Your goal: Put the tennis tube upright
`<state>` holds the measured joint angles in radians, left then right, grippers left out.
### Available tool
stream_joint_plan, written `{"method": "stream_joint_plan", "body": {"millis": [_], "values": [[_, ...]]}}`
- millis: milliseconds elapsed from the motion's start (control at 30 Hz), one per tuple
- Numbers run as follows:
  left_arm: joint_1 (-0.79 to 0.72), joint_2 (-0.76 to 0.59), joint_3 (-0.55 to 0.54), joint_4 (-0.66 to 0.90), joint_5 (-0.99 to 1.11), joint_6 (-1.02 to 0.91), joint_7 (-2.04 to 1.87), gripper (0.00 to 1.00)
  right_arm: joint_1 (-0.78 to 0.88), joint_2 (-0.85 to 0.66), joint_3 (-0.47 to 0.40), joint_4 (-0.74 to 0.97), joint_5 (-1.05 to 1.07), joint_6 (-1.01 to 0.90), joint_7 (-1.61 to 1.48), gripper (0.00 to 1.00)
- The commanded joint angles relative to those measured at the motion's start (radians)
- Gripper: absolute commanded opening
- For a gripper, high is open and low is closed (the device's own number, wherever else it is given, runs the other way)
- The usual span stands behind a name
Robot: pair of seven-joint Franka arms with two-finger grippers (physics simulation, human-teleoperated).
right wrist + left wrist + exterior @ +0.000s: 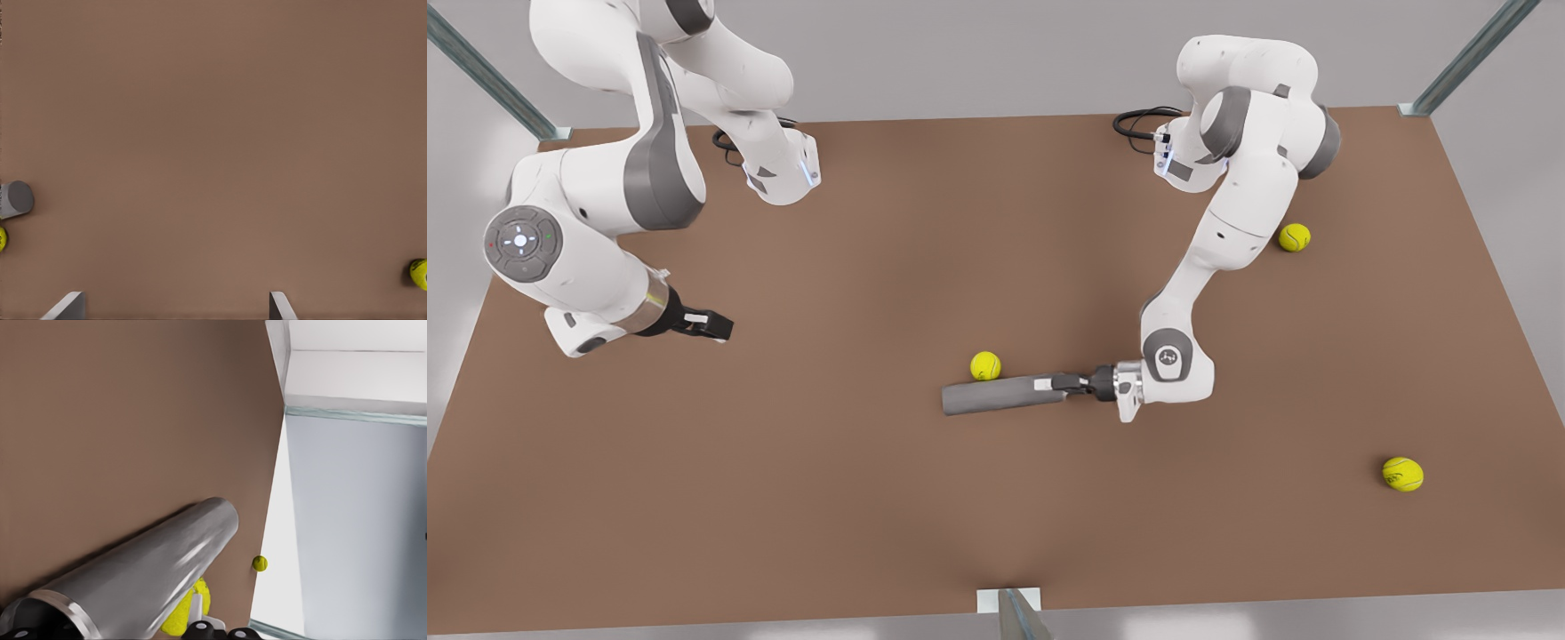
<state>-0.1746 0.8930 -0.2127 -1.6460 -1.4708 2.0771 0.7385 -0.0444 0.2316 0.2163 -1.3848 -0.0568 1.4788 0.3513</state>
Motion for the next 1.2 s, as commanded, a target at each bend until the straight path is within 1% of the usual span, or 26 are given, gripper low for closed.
{"method": "stream_joint_plan", "body": {"millis": [0, 100, 267, 300, 433, 767, 1033, 1067, 1167], "values": [[0.0, 0.0, 0.001, 0.0, 0.003, -0.002, -0.001, 0.44, -0.002, 0.0, 0.0, 0.0, 0.0, 0.0, 0.0, 1.0], [0.0, 0.0, 0.009, 0.0, 0.003, -0.009, -0.001, 0.39, 0.0, 0.0, 0.0, 0.001, -0.002, 0.002, 0.002, 1.0], [0.0, 0.001, 0.019, 0.0, 0.003, -0.025, -0.002, 0.35, 0.001, 0.005, 0.0, 0.001, -0.002, 0.002, 0.002, 1.0], [0.0, 0.001, 0.019, -0.002, 0.003, -0.025, -0.001, 0.32, 0.001, 0.005, 0.0, 0.001, -0.002, 0.002, 0.002, 1.0], [0.001, 0.0, 0.019, 0.0, 0.004, -0.025, -0.002, 0.29, -0.002, 0.005, 0.0, 0.001, -0.002, 0.008, 0.002, 1.0], [0.001, -0.005, 0.029, 0.0, 0.004, -0.052, -0.01, 0.28, -0.003, 0.005, 0.0, 0.001, -0.002, 0.014, 0.002, 1.0], [0.0, -0.049, 0.047, -0.003, 0.03, -0.063, -0.013, 0.28, -0.005, 0.005, 0.0, 0.001, -0.002, 0.014, 0.0, 1.0], [0.0, -0.059, 0.056, -0.002, 0.076, -0.064, -0.019, 0.28, -0.008, 0.006, 0.0, 0.012, -0.002, 0.014, 0.0, 1.0], [0.0, -0.082, 0.072, -0.002, 0.106, -0.083, -0.027, 0.28, -0.005, 0.008, 0.0, 0.013, -0.002, 0.014, 0.0, 1.0]]}}
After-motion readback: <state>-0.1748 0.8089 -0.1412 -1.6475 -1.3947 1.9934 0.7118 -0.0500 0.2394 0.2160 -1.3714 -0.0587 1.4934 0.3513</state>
